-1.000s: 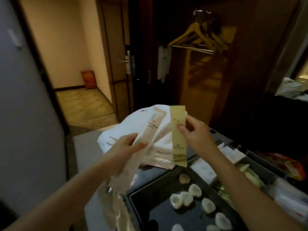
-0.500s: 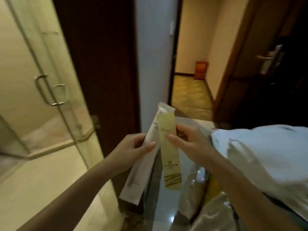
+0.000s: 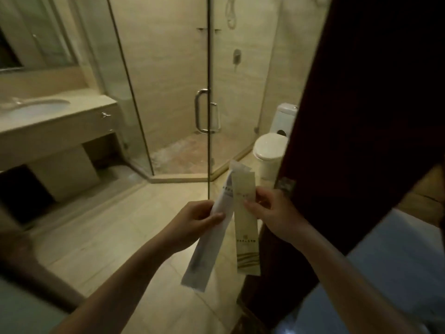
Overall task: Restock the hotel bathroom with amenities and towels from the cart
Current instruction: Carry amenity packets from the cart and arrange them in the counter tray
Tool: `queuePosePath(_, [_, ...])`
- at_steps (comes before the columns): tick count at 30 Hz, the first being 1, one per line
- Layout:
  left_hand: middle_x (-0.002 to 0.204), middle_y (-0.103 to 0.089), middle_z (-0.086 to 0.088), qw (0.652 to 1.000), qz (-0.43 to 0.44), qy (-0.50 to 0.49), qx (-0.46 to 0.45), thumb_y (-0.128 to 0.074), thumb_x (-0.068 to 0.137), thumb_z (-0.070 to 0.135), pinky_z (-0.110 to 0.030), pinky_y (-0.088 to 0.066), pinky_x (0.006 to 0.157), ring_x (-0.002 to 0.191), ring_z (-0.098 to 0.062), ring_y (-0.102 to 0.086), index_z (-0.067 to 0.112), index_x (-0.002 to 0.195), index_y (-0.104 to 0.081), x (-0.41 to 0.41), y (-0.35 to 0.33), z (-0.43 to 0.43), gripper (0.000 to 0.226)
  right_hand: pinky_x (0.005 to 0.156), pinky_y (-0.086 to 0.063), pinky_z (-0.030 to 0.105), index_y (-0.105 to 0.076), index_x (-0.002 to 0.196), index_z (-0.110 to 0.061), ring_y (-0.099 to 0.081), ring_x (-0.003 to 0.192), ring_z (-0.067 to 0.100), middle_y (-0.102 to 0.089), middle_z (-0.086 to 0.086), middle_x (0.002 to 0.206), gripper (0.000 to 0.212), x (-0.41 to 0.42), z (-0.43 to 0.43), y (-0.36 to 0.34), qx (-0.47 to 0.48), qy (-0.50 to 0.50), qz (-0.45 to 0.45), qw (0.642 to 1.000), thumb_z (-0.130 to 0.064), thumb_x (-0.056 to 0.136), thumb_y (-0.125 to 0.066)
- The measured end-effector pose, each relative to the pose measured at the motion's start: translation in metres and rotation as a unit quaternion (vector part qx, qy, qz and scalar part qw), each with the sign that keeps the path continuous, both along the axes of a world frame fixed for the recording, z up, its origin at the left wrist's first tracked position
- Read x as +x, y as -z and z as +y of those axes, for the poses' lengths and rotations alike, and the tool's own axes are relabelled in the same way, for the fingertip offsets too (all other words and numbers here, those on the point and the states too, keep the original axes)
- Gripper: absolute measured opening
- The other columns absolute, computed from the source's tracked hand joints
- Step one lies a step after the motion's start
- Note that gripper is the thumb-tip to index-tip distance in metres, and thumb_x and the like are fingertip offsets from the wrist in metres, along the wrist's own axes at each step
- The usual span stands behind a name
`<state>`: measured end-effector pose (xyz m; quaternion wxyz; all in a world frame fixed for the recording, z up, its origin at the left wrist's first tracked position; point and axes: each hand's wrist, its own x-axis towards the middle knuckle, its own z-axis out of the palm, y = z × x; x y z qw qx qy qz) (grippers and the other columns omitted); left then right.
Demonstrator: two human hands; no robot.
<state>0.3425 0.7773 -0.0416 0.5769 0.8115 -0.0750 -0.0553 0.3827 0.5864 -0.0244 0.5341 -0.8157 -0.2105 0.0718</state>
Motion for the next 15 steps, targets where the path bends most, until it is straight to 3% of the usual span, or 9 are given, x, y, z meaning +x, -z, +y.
queuePosePath(4, [0.087,-0.063,-0.005,0.998,0.013,-0.060,0.007,-0.055,0.091,0.023,-0.022,-0.052,0.064,0.073,-0.006,-0.061,0.007,0.097,-0.064,0.024,0.002,0.068,0.019,0.081,-0.057,0.040,-0.063,0.098,-0.024,-0.065,0.094,0.026,-0.068,0.008,0.099,0.012,0.042,0.075,-0.004,0.010,-0.044,0.004,0.999,-0.017,0.091,-0.057])
queuePosePath(9, [0.094,-0.064,0.005,0.989,0.029,-0.140,-0.041,-0.052,0.092,0.027,-0.018,-0.052,0.063,0.085,-0.006,-0.063,0.022,0.101,-0.061,0.041,-0.003,0.144,0.014,0.079,-0.057,0.036,-0.062,0.090,-0.027,-0.063,0.094,0.031,-0.066,0.007,0.095,0.014,0.080,0.157,-0.009,0.035,-0.102,0.004,0.994,-0.014,0.090,-0.057])
queuePosePath(13, [0.100,-0.063,0.009,0.975,0.030,-0.210,-0.064,-0.051,0.093,0.027,-0.016,-0.051,0.062,0.089,-0.005,-0.062,0.026,0.108,-0.057,0.054,-0.001,0.198,0.016,0.074,-0.056,0.029,-0.062,0.090,-0.026,-0.065,0.092,0.026,-0.067,0.003,0.094,0.016,0.113,0.212,-0.005,0.037,-0.141,0.021,0.989,-0.011,0.090,-0.056])
queuePosePath(15, [0.100,-0.062,0.011,0.966,0.033,-0.243,-0.083,-0.051,0.093,0.026,-0.014,-0.051,0.060,0.088,-0.003,-0.062,0.031,0.104,-0.054,0.062,0.001,0.224,0.012,0.074,-0.054,0.032,-0.063,0.091,-0.025,-0.063,0.088,0.024,-0.067,0.003,0.091,0.017,0.128,0.241,-0.004,0.058,-0.153,0.047,0.985,-0.010,0.091,-0.055])
